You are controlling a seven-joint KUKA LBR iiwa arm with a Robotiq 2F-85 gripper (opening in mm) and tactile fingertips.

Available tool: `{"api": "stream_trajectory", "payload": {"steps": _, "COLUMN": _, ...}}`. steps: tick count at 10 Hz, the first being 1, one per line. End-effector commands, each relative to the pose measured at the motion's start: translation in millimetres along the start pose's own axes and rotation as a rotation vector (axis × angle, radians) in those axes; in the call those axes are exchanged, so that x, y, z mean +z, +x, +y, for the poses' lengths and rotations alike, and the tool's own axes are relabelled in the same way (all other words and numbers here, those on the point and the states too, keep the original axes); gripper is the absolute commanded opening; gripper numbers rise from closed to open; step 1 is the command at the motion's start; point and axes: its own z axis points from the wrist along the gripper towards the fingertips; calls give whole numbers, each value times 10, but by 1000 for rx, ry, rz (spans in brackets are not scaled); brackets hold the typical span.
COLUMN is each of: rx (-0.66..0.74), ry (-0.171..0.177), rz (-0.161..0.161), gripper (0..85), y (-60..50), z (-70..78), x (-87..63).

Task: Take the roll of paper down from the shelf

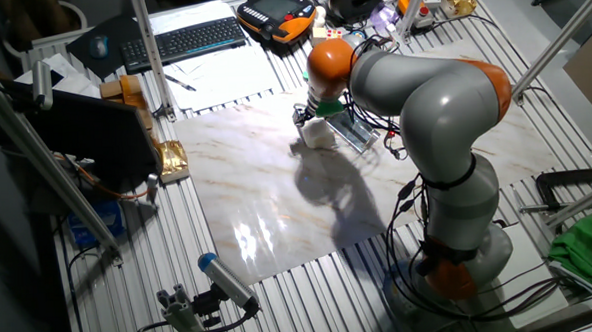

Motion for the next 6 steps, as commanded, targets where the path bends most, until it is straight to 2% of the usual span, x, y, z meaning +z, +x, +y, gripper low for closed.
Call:
{"api": "stream_trajectory", "payload": {"steps": 1, "rx": 0, "ry": 2, "rz": 3, "gripper": 850, "y": -24, "z": -20, "x": -30}}
{"api": "stream_trajectory", "payload": {"steps": 2, "rx": 8, "ry": -5, "rz": 10, "gripper": 850, "y": -75, "z": -79, "x": -89}}
{"api": "stream_trajectory", "payload": {"steps": 5, "rx": 20, "ry": -1, "rz": 8, "gripper": 850, "y": -120, "z": -162, "x": -195}}
{"api": "stream_trajectory", "payload": {"steps": 6, "rx": 36, "ry": -24, "rz": 21, "gripper": 820, "y": -153, "z": -263, "x": -304}}
